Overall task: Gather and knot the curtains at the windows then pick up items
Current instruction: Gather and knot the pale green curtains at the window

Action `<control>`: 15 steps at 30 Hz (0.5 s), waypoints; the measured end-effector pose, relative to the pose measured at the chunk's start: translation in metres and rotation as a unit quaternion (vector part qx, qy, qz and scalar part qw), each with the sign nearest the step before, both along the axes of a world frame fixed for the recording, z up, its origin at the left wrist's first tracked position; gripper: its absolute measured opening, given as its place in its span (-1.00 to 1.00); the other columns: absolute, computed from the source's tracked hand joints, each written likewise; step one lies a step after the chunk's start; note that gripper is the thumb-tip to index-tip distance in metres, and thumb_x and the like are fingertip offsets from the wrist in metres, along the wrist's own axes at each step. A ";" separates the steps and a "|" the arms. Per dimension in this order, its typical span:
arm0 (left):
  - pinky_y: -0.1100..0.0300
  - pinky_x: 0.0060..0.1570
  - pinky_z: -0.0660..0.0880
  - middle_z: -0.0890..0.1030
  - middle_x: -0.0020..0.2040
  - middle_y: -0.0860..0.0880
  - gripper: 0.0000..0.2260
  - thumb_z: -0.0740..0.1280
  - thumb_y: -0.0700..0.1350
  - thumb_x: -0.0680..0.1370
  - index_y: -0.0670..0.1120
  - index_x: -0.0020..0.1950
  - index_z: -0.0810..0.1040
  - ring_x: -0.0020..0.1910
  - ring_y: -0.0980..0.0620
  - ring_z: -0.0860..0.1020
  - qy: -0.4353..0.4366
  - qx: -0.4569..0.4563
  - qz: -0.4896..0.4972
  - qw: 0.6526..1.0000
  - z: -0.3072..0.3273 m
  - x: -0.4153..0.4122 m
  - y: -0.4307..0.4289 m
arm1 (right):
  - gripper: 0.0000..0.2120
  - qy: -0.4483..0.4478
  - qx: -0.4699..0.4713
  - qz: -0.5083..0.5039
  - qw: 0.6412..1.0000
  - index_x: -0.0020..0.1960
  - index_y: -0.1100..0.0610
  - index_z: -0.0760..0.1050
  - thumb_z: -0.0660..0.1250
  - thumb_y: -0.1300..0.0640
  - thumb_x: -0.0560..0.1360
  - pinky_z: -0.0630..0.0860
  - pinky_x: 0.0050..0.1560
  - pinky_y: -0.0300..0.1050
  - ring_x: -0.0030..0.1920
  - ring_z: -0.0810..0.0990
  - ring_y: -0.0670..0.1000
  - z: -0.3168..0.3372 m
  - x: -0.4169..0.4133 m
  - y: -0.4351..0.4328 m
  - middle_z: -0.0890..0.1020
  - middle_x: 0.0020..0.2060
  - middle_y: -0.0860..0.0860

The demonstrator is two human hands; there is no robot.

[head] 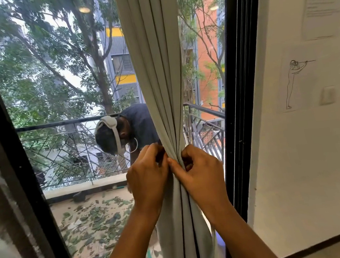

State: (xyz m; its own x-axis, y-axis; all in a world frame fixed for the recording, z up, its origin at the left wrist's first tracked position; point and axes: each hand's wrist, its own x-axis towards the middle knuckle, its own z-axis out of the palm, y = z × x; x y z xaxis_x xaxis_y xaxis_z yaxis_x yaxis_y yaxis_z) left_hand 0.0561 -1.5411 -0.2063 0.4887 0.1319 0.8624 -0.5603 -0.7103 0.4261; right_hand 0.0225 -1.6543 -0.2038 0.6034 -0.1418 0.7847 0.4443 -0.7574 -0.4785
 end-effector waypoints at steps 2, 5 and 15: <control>0.58 -0.27 0.31 0.51 -0.27 0.11 -0.86 0.42 -0.31 0.37 -0.10 -0.19 0.55 -0.38 0.31 0.37 -0.002 -0.011 -0.026 1.000 -0.002 0.002 -0.002 | -0.68 0.036 0.007 -0.020 0.999 -0.20 -0.01 0.34 0.34 -0.23 0.41 0.39 -0.32 -0.20 -0.32 0.48 -0.07 0.003 0.001 -0.001 0.49 -0.32 -0.10; 0.55 -0.22 0.35 0.53 -0.25 0.14 -0.86 0.42 -0.31 0.41 -0.09 -0.18 0.57 -0.30 0.33 0.47 -0.005 -0.019 -0.082 0.996 -0.005 0.009 0.003 | -0.62 0.077 0.005 -0.051 0.996 -0.10 0.02 0.38 0.30 -0.29 0.40 0.47 -0.22 -0.12 -0.18 0.57 0.02 0.009 0.007 0.000 0.58 -0.22 -0.04; 0.31 -0.19 0.56 0.65 -0.26 0.11 -0.81 0.45 -0.17 0.47 0.15 -0.17 0.59 -0.23 0.17 0.63 0.048 -0.177 -0.151 0.971 -0.012 0.010 0.039 | -0.77 0.067 -0.053 -0.132 0.988 -0.13 0.08 0.30 0.31 -0.02 0.49 0.21 -0.28 -0.17 -0.20 0.59 0.12 0.020 0.026 0.005 0.57 -0.21 0.06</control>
